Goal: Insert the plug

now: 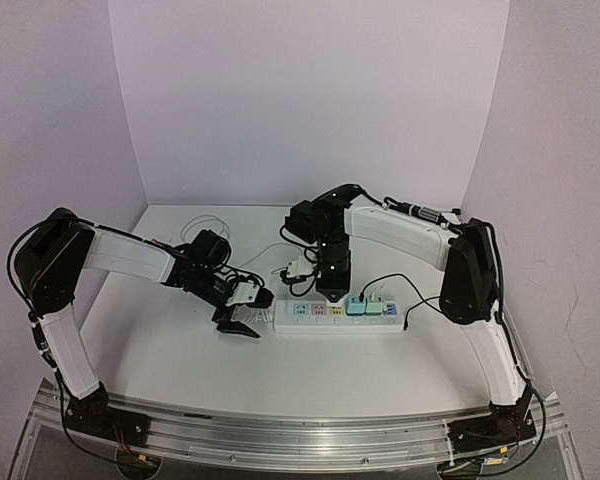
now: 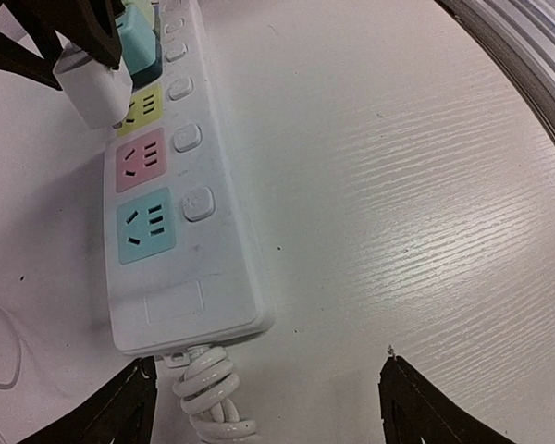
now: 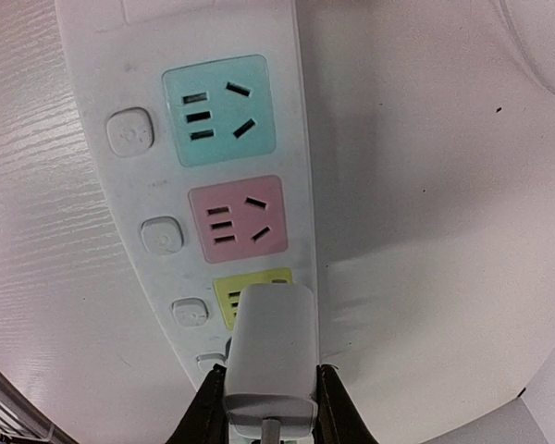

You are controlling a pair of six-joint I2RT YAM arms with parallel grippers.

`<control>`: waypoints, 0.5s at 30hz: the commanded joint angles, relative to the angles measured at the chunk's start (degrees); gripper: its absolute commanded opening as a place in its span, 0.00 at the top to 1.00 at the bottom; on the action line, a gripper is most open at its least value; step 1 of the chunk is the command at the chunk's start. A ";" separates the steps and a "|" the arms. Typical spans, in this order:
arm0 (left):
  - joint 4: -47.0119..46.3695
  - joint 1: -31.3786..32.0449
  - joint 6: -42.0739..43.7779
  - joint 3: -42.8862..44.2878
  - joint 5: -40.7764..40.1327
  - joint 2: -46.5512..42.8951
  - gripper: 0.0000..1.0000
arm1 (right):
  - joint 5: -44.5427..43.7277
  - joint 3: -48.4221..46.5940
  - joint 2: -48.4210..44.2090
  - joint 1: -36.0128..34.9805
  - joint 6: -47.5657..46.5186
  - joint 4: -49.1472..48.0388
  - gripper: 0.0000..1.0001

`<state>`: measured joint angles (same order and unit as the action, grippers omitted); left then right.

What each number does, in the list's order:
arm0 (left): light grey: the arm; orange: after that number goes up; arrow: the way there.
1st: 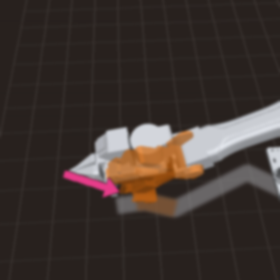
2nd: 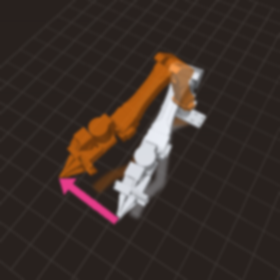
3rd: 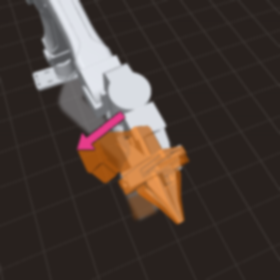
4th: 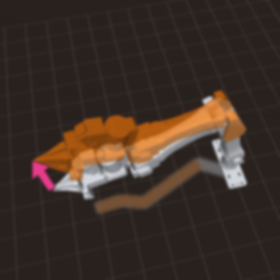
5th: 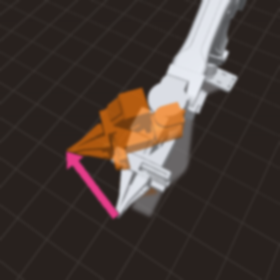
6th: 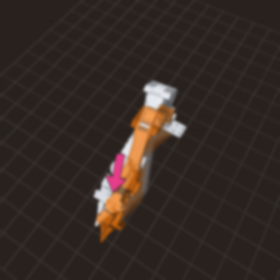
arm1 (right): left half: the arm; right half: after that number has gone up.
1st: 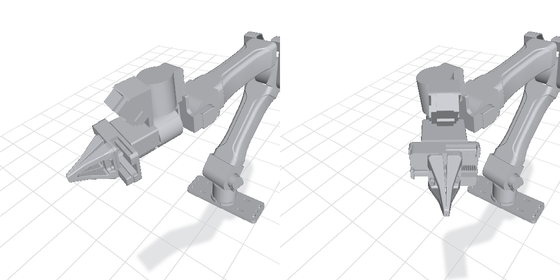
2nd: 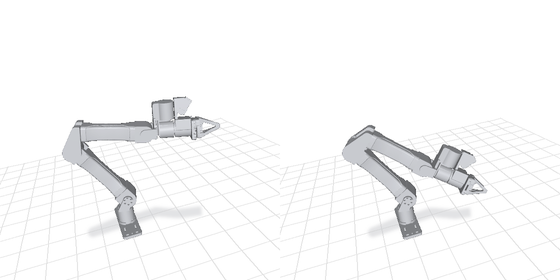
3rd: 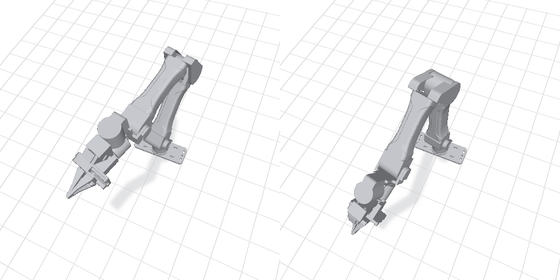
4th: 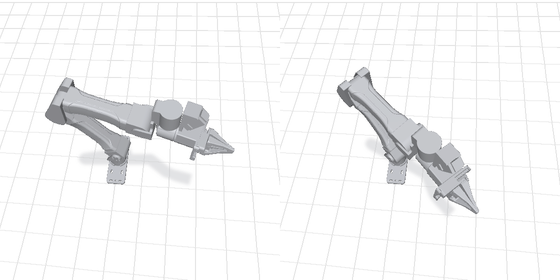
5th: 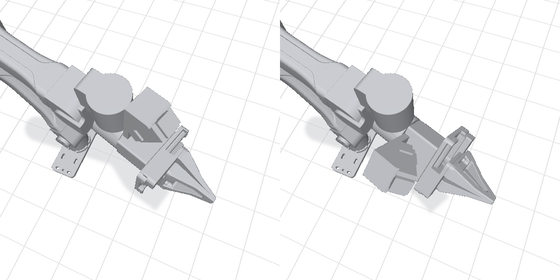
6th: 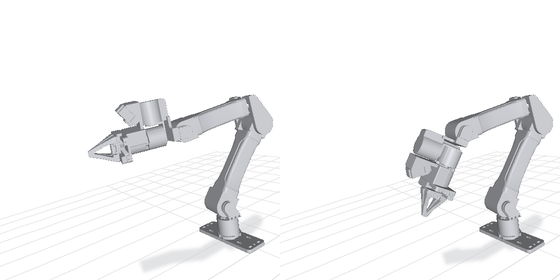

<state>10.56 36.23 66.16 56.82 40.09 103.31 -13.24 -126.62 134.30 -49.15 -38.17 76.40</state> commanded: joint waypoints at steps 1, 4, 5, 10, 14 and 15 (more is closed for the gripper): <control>0.15 -0.79 1.76 -1.14 1.97 -2.75 0.17 | 2.79 0.49 0.07 0.36 -0.24 22.18 1.00; 0.15 -0.78 1.81 -1.28 2.22 -3.19 0.17 | 4.00 0.75 -0.60 0.34 -0.09 23.36 1.00; 0.05 -0.85 1.54 -1.27 2.36 -3.27 0.17 | 3.99 1.03 -1.09 0.29 -0.01 23.62 1.00; -4.49 -1.54 -4.01 -1.39 3.61 -3.33 0.17 | 3.38 4.08 -2.77 0.21 0.11 24.10 1.00; -14.96 -1.44 -11.49 -2.52 4.07 -2.27 0.16 | 4.03 4.78 -2.83 0.29 -0.10 24.06 1.00; -16.76 -1.28 -13.01 -2.36 4.06 -1.54 0.15 | 4.13 4.58 -2.83 0.30 -0.14 24.06 1.00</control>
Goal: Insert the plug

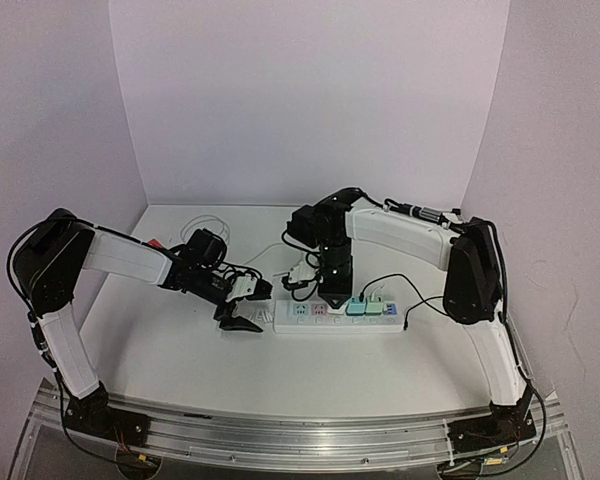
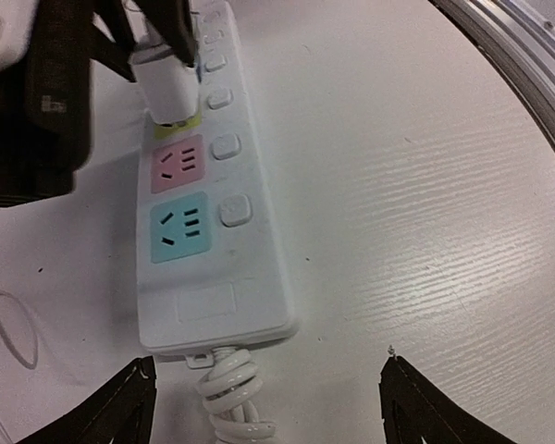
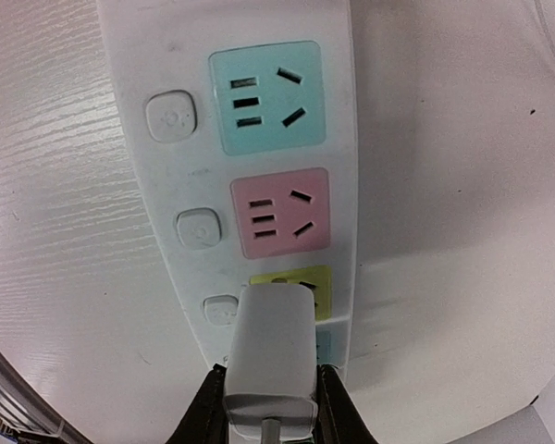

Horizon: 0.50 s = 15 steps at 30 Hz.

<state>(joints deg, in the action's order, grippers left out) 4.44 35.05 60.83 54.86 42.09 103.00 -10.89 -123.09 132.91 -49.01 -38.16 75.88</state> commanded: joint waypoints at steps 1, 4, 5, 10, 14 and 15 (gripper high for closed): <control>-12.22 0.14 -9.48 -0.08 1.65 -0.39 0.14 | 1.74 0.82 -1.55 0.19 -0.16 24.59 1.00; -16.00 0.63 -13.53 -0.53 0.42 0.91 0.12 | 1.05 1.08 -2.24 0.23 -0.21 24.74 1.00; -16.53 0.66 -14.04 -0.80 0.36 1.07 0.11 | 0.78 1.38 -2.54 0.27 -0.36 24.73 1.00; -18.42 1.16 -14.10 -2.46 0.59 1.79 0.11 | -0.26 2.13 -1.94 0.73 -1.70 24.30 1.00; -18.09 1.69 -14.56 -1.92 0.27 2.11 0.11 | -0.42 -0.13 -0.74 0.68 -1.99 23.88 1.00; -18.03 1.71 -14.51 -1.82 0.08 2.12 0.11 | -0.45 -0.30 -0.65 0.69 -2.08 23.88 1.00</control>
<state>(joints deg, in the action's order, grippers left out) -11.09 36.23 47.76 53.10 42.01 104.55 -10.70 -122.06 132.33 -48.82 -39.17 75.65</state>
